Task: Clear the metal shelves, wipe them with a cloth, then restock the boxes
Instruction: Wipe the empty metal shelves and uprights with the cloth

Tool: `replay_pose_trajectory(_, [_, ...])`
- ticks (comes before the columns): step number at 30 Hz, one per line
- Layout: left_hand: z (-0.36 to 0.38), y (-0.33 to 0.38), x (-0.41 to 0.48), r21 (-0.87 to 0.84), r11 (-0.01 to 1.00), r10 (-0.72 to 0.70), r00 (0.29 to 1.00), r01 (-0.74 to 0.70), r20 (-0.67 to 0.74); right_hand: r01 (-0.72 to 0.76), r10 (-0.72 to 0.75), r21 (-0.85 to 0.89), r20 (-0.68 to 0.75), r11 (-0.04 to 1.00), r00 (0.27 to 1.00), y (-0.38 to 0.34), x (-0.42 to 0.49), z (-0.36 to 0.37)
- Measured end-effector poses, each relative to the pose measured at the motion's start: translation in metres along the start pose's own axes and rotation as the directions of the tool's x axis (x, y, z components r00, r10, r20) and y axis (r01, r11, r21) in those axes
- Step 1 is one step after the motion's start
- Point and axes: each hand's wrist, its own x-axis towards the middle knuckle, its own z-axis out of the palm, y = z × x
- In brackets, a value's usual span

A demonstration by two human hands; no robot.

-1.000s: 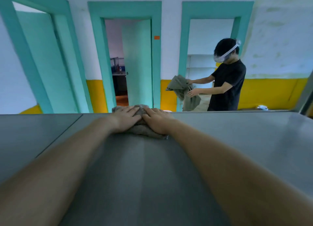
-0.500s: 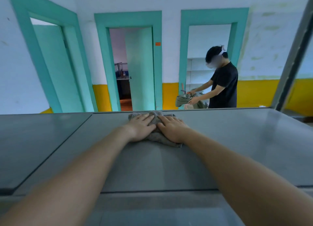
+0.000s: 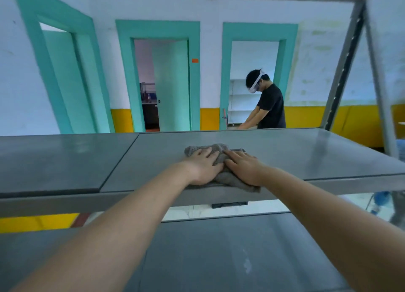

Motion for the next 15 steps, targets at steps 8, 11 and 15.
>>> replay_pose_trajectory(8, [0.006,0.018,-0.014,0.006,0.999,0.035,0.999,-0.034,-0.023,-0.041,0.042,0.053,-0.014,0.998,0.999,0.0,-0.031,-0.005])
replay_pose_trajectory(11, [0.005,0.027,-0.014,0.006,1.0,0.031,0.999,-0.031,-0.036,-0.034,0.035,0.052,-0.017,0.998,0.999,0.008,-0.03,-0.006])
replay_pose_trajectory(15, [0.002,0.031,0.003,-0.008,1.0,0.027,0.999,-0.028,-0.032,-0.024,0.024,0.03,0.009,0.999,1.0,0.026,-0.01,-0.007])
